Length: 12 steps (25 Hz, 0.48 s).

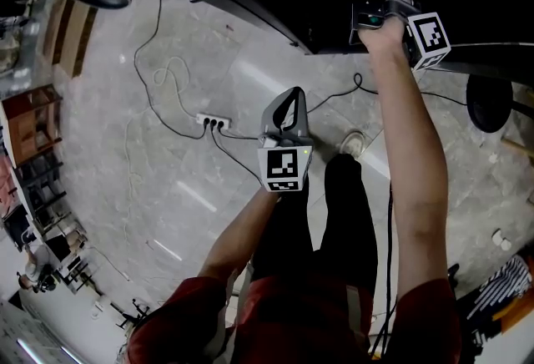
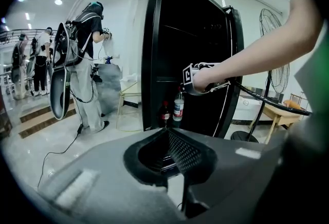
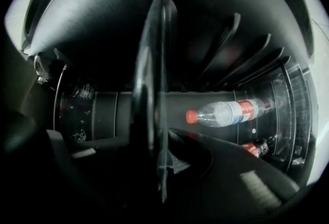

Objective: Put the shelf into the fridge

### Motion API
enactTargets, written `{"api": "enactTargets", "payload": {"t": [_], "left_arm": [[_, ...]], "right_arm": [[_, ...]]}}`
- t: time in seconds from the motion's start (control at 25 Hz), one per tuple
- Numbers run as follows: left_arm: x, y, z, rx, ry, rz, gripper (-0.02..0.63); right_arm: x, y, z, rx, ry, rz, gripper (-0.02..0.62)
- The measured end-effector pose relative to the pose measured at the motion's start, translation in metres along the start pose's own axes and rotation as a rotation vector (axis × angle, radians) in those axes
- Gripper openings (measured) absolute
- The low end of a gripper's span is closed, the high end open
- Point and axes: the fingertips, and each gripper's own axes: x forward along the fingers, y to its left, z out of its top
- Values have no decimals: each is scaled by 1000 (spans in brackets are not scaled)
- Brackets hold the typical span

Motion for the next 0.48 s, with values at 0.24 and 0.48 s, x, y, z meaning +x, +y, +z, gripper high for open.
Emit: {"api": "enactTargets", "payload": {"t": [0.24, 0.48], "left_arm": [[-1, -1, 1, 4, -3, -14, 6], [-1, 1, 3, 9, 0, -17, 6]], "right_arm": [[1, -1, -1, 13, 23, 25, 95], [-10, -1, -2, 18, 54, 65, 137]]}}
